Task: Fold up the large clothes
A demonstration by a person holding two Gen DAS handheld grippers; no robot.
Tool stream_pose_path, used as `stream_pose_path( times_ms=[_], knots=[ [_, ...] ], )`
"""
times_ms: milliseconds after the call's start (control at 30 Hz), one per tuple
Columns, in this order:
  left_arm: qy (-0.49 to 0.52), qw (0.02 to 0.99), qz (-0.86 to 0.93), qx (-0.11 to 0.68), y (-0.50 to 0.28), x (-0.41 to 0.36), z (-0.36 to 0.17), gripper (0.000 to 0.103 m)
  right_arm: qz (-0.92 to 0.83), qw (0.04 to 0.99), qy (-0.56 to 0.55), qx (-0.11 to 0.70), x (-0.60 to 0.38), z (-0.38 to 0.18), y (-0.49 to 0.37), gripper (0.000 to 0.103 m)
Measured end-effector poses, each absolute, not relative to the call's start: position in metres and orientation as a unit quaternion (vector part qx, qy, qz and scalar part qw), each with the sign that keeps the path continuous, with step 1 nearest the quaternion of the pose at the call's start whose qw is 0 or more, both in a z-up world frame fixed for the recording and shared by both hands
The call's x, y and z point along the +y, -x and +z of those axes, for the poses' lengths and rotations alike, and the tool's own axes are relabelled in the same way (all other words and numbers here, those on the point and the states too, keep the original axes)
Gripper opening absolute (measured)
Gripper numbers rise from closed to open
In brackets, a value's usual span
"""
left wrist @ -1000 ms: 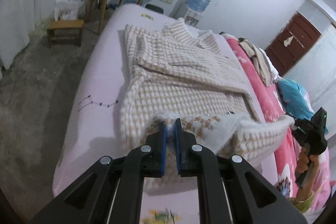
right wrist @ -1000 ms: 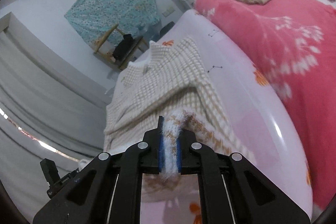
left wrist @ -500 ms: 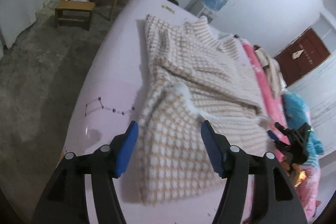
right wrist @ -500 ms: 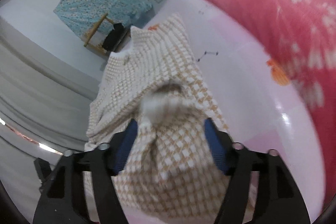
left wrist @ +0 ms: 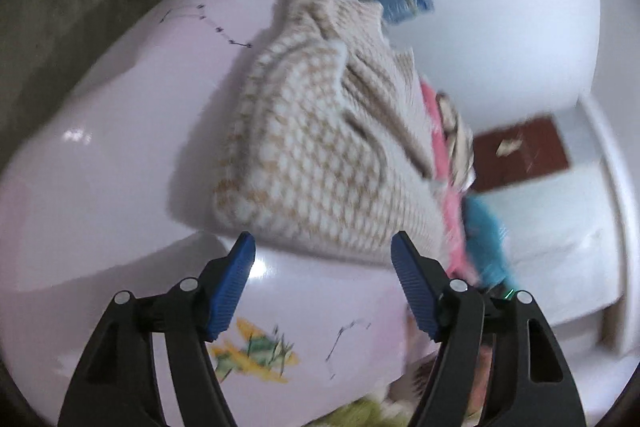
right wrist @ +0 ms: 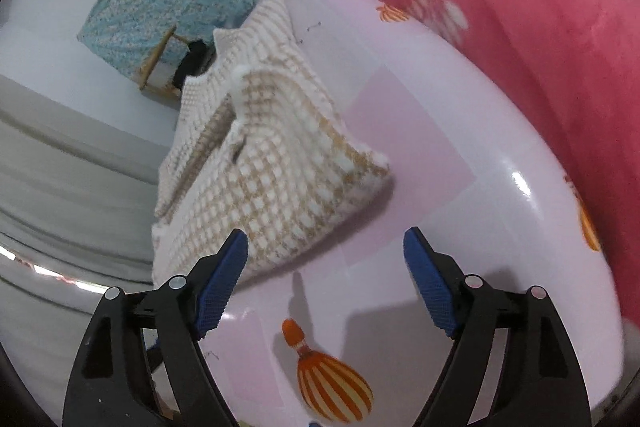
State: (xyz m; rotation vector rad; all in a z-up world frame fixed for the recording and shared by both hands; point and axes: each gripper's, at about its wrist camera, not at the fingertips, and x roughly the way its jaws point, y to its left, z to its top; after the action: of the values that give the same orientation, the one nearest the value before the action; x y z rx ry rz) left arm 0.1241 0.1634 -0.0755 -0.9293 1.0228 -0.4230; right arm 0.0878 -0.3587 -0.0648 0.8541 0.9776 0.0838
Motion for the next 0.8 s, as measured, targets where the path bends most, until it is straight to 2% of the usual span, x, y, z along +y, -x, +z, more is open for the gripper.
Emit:
stream_pose_path(
  times_ms=[133,233,367,400,433,467,533,567,633,733,800],
  knots=[
    [0.477,0.729,-0.199,0.449,-0.132,0.168,-0.088,0.068,0.030,0.805,-0.399,0.438,-0.356,-0.063,-0.103,0.076],
    [0.484,0.740,-0.185,0.430,-0.133,0.165,-0.088,0.065,0.017,0.806,-0.406,0.430,-0.359,-0.070,-0.113,0.063],
    [0.467,0.759,-0.147,0.430,-0.133,0.161,-0.086,0.045,0.000,0.818,-0.398,0.417,-0.352,-0.071,-0.127,0.058],
    [0.466,0.763,-0.137,0.427,-0.134,0.161,-0.087,0.043,-0.004,0.822,-0.391,0.414,-0.349,-0.070,-0.130,0.056],
    [0.458,0.770,-0.125,0.427,-0.135,0.159,-0.086,0.038,-0.008,0.827,-0.380,0.415,-0.345,-0.070,-0.134,0.050],
    [0.443,0.779,-0.112,0.430,-0.137,0.156,-0.085,0.031,-0.012,0.831,-0.368,0.417,-0.341,-0.070,-0.138,0.045],
    [0.393,0.804,-0.092,0.436,-0.141,0.146,-0.077,0.024,-0.024,0.838,-0.341,0.426,-0.332,-0.068,-0.144,0.025],
    [0.341,0.827,-0.075,0.440,-0.142,0.136,-0.068,0.016,-0.031,0.845,-0.323,0.426,-0.327,-0.064,-0.145,0.022],
    [0.251,0.866,-0.060,0.429,-0.138,0.117,-0.046,0.009,-0.039,0.863,-0.290,0.411,-0.321,-0.046,-0.139,0.014],
    [0.181,0.901,-0.060,0.389,-0.122,0.103,-0.012,0.008,-0.033,0.886,-0.275,0.373,-0.320,-0.012,-0.121,0.007],
    [0.136,0.923,-0.063,0.354,-0.106,0.094,0.014,0.007,-0.021,0.888,-0.290,0.356,-0.324,0.004,-0.109,0.006]
  ],
)
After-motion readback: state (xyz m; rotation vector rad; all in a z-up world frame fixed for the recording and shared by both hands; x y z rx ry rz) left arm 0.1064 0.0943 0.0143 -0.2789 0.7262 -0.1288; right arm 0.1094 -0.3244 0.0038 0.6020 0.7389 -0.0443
